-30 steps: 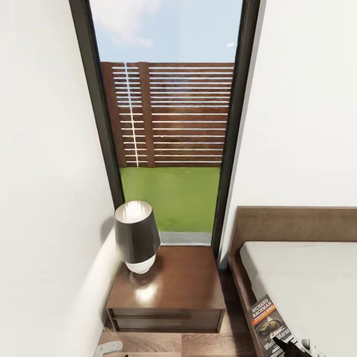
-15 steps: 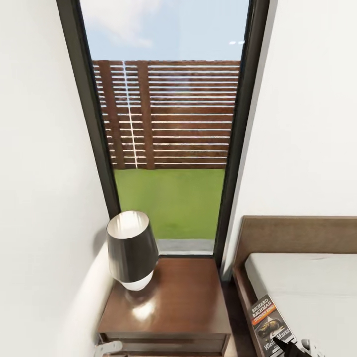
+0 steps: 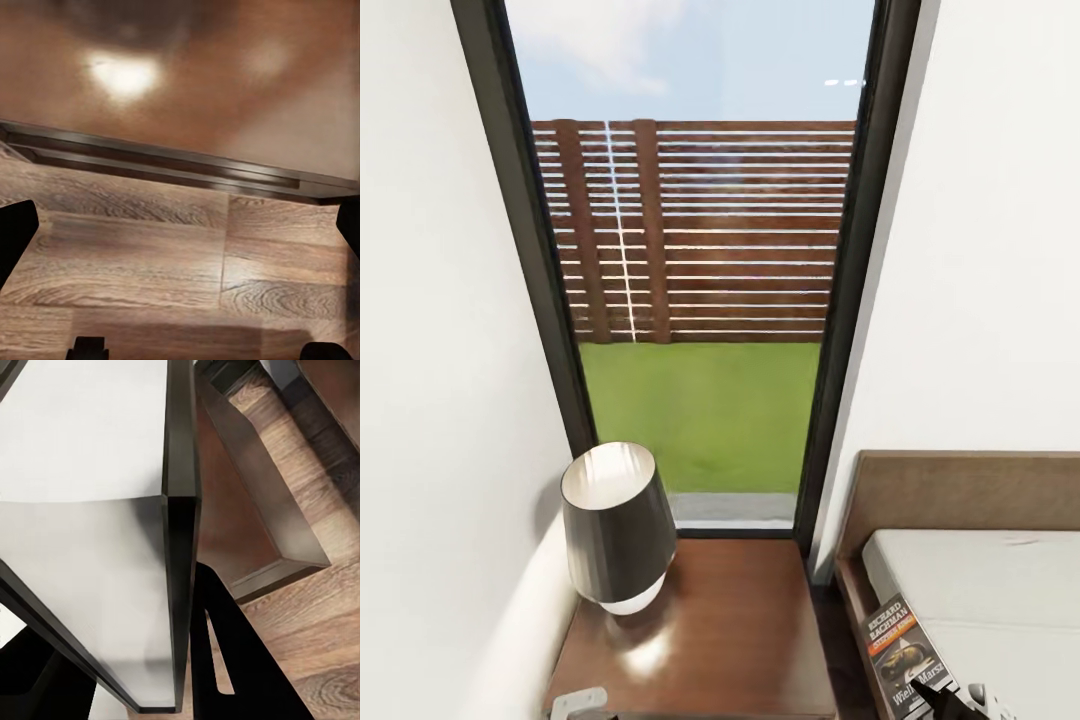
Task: In the bedroom, move the book from the bed onto either nightstand, and place the two sandals side by side next to the bed.
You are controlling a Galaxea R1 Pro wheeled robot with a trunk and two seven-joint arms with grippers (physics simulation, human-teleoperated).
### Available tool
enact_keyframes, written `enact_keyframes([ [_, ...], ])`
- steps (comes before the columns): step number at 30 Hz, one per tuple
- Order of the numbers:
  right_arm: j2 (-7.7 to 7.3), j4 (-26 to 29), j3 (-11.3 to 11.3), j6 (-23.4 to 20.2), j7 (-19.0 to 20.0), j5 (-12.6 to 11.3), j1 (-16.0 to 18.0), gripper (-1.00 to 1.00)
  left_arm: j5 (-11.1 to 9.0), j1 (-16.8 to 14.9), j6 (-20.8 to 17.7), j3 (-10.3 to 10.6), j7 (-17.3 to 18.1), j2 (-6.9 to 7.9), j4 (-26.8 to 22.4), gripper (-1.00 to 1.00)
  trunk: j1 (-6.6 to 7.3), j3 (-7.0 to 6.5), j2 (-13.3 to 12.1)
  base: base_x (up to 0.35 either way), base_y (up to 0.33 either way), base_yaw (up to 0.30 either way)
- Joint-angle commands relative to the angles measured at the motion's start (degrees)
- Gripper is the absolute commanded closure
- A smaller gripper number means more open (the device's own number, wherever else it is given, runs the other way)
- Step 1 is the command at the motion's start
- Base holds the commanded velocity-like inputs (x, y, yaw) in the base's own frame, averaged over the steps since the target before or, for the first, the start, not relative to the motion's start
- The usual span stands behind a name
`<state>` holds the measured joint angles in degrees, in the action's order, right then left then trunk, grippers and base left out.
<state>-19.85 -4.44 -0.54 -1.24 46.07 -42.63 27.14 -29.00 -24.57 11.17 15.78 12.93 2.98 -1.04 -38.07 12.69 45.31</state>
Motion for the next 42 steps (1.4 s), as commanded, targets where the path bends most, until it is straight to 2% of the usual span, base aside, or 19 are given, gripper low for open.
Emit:
enact_keyframes([
  [1,-0.01,-0.2,-0.1,-0.1,0.3,-0.4,0.1,1.00,-0.6,0.0,0.2,0.5,0.2,0.01,0.1,-1.00,-0.01,0.08,0.1,0.001,0.000,0.000],
  [5,-0.01,-0.2,-0.1,-0.1,0.3,-0.3,0.1,1.00,-0.5,-0.1,0.2,0.4,1.8,0.14,-0.1,-1.00,-0.01,0.08,0.1,0.000,0.000,0.000],
  [8,-0.01,-0.2,-0.1,-0.1,0.3,-0.3,0.1,1.00,-0.5,-0.1,0.2,0.3,4.7,0.06,-0.2,-1.00,-0.01,0.08,0.1,0.000,0.000,0.000],
  [10,-0.01,-0.2,-0.1,-0.1,0.3,-0.3,0.1,1.00,-0.5,-0.1,0.2,0.2,9.3,-0.05,-0.3,-1.00,-0.01,0.08,0.1,0.000,0.000,0.000],
  [13,-0.01,-0.2,-0.1,-0.1,0.3,-0.3,0.1,1.00,-0.5,-0.2,0.1,0.2,13.9,-0.11,-0.9,-1.00,-0.01,0.08,0.1,0.000,0.000,0.000],
  [16,-0.01,-0.2,-0.1,-0.1,0.3,-0.3,0.1,1.00,-0.5,-0.3,-0.9,0.2,22.8,-0.19,-4.3,-1.00,-0.01,0.08,0.1,0.000,0.000,0.000],
  [17,-0.01,-0.2,-0.1,-0.1,0.3,-0.3,0.1,1.00,-0.5,-0.4,-1.6,0.2,24.5,-0.22,-5.4,-1.00,-0.01,0.08,0.1,0.000,0.000,0.000],
  [18,-0.01,-0.2,-0.1,-0.1,0.3,-0.3,0.1,1.00,-0.5,-0.4,-3.9,0.2,27.7,-0.25,-8.0,-1.00,-0.01,0.08,0.1,0.000,0.000,0.000],
  [20,-0.01,-0.2,-0.1,-0.1,0.3,-0.3,0.1,1.00,-0.5,-0.4,-7.1,0.2,30.6,-0.25,-11.1,-1.00,-0.01,0.08,0.1,0.000,0.000,0.000],
  [21,-0.01,-0.2,-0.1,-0.1,0.3,-0.3,0.1,1.00,-0.5,-0.5,-10.9,0.2,33.0,-0.25,-14.8,-1.00,-0.01,0.08,0.1,0.000,0.000,0.000],
  [22,-0.01,-0.2,-0.1,-0.1,0.3,-0.3,0.1,1.00,-0.5,-0.5,-12.8,0.2,33.9,-0.27,-16.8,-1.00,-0.01,0.08,0.1,0.000,0.000,0.000],
  [23,-0.01,-0.2,-0.1,-0.1,0.3,-0.3,0.1,1.00,-0.5,-0.5,-16.6,0.3,35.4,-0.30,-20.8,-1.00,-0.01,0.08,0.1,0.000,0.000,0.000],
  [25,-0.01,-0.2,-0.1,-0.1,0.3,-0.3,0.1,1.00,-0.6,-0.5,-21.5,0.3,36.7,-0.43,-27.0,-1.00,-0.01,0.08,0.1,0.000,0.000,0.000],
  [27,-0.01,-0.2,-0.1,-0.1,0.3,-0.3,0.1,1.00,-0.6,-0.5,-24.4,0.3,37.1,-0.69,-30.9,-1.00,-0.01,0.08,0.1,0.000,0.000,0.000],
  [34,-0.37,-0.1,0.1,-0.4,0.8,-0.4,0.1,1.00,-0.4,-0.5,-41.8,0.4,37.3,-4.11,-51.2,-1.00,-0.01,0.08,0.1,0.000,0.000,0.000],
  [38,-2.08,0.2,0.4,-1.1,1.0,-0.4,0.1,1.00,-0.3,-0.5,-44.6,0.3,37.0,-4.63,-55.3,-1.00,-0.01,0.08,0.1,0.000,0.000,0.000],
  [39,-2.92,1.4,0.4,-3.3,1.0,-0.4,0.2,1.00,-0.3,-0.5,-45.2,0.3,37.0,-4.59,-56.2,-1.00,-0.01,0.08,0.1,0.000,0.000,0.000],
  [41,-3.11,3.9,0.4,-6.7,1.0,-0.4,0.2,1.00,-0.3,-0.5,-45.3,0.3,37.0,-4.58,-56.5,-1.00,-0.01,0.08,0.1,0.000,0.000,0.000],
  [42,-3.15,6.5,0.4,-10.0,1.0,-0.4,0.2,1.00,-0.3,-0.5,-45.4,0.2,37.0,-4.54,-56.5,-1.00,-0.01,0.08,0.1,0.000,0.000,0.000],
])
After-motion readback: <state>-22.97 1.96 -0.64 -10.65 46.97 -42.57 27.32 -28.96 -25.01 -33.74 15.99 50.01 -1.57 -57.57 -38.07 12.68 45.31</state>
